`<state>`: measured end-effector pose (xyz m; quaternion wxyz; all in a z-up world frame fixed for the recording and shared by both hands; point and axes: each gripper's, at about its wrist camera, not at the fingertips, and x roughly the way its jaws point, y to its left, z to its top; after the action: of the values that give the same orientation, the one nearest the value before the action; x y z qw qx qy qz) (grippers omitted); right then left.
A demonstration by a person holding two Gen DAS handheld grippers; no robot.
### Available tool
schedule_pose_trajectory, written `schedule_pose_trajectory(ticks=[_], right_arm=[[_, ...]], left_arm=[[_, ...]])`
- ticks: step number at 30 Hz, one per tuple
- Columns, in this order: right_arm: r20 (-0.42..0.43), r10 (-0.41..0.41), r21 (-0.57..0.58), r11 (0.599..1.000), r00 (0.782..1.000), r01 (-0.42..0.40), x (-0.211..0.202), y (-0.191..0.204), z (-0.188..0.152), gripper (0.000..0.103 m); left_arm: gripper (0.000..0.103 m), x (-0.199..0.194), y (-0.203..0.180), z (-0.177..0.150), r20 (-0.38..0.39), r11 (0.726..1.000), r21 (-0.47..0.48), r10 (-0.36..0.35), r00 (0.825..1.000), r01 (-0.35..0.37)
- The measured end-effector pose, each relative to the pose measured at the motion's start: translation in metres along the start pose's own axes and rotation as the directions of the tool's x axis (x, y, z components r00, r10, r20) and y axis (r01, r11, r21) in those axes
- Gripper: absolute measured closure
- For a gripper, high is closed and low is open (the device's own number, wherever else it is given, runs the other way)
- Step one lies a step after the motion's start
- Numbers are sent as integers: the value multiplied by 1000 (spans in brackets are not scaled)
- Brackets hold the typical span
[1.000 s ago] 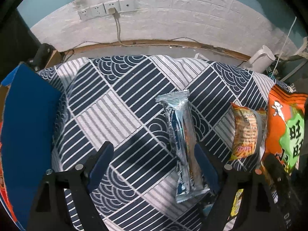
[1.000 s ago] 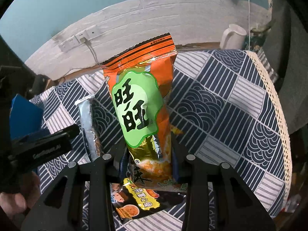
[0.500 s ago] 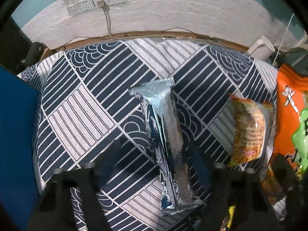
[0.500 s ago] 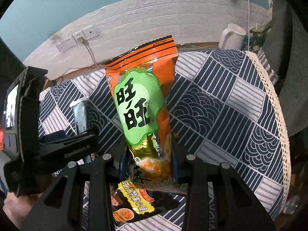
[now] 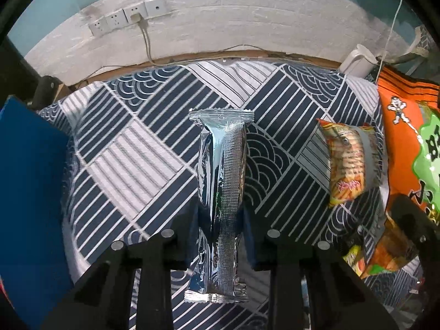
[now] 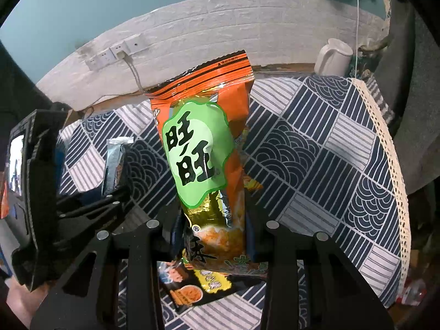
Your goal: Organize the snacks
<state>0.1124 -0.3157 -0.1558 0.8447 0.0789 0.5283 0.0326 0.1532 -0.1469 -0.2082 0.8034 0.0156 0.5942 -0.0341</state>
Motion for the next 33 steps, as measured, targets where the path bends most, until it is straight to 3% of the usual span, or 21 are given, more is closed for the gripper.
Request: schedule_pose_trajectory(ticks=[15, 33], right_arm=[[14, -3, -65, 998, 1000, 4, -39, 42, -12, 68], [49, 64, -139, 989, 997, -57, -91, 102, -31, 68]], left_arm=[[74, -77, 45, -29, 100, 1000, 14, 16, 995, -18], [74, -154, 103, -75, 200, 1000, 15, 2, 980, -5]])
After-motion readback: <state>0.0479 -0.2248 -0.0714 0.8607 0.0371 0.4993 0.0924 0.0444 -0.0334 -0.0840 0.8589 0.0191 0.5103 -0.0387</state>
